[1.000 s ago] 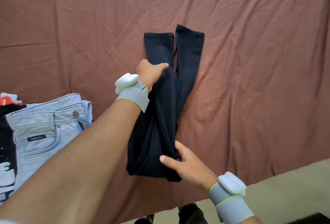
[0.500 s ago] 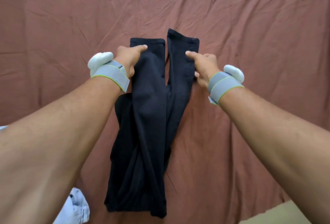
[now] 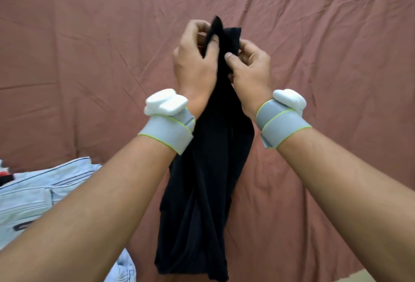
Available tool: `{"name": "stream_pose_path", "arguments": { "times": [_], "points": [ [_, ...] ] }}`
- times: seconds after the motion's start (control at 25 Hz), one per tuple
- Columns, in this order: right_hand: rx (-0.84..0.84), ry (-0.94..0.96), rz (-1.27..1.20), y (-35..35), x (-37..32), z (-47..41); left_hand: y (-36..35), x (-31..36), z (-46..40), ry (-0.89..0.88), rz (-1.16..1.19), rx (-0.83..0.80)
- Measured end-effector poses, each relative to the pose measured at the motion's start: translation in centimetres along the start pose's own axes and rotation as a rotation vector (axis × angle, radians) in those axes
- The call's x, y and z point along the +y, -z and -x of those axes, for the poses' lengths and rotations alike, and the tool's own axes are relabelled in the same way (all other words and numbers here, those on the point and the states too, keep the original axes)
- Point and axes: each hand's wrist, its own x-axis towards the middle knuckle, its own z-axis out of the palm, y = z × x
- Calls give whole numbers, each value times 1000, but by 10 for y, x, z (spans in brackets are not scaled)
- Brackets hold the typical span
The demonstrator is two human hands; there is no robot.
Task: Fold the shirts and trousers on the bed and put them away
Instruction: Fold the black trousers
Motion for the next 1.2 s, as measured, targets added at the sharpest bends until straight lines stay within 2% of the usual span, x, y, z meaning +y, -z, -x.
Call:
{"name": "stream_pose_path", "arguments": {
  "times": [0.08, 0.2, 0.28, 0.44, 0.56, 0.64, 0.72, 0.76, 0.84, 0.88, 0.92, 0.96, 1.04, 1.2],
  "points": [
    [-5, 7, -44, -2, -14, 7, -1, 8, 4, -21, -66, -43],
    [42, 56, -23, 3, -36, 8, 14, 19, -5, -46, -111, 102],
    [22, 56, -42, 1, -47, 14, 20, 30, -7, -46, -117, 137],
    [-10, -31, -124, -6, -58, 26, 14, 52, 8, -32, -105, -59],
    [39, -56, -115, -2, -57, 26, 21, 43, 15, -25, 35, -240],
    [54, -27, -114, -3, -51, 25, 22, 32, 12, -7, 166, -284],
    [96, -15, -121, -1, -45, 25, 19, 20, 7, 92, 282, -267],
    [117, -18, -137, 1, -45, 24, 19, 15, 1, 217, 325, -264],
    [85, -17, -216, 9, -45, 22, 22, 9, -12, 506, 421, -401],
    [56, -23, -260, 13, -45, 21, 23, 7, -18, 574, 484, -498],
    [47, -37, -293, 18, -47, 19, 21, 5, -25, 560, 542, -563],
    [40, -53, -319, 19, -46, 16, 19, 3, -33, 495, 583, -555],
    [8, -87, -354, 21, -46, 12, 14, 4, -38, 288, 581, -444],
    [-86, -105, 3, 36, -25, 33, 3, 10, -44, -65, 281, -265]
  ]
}}
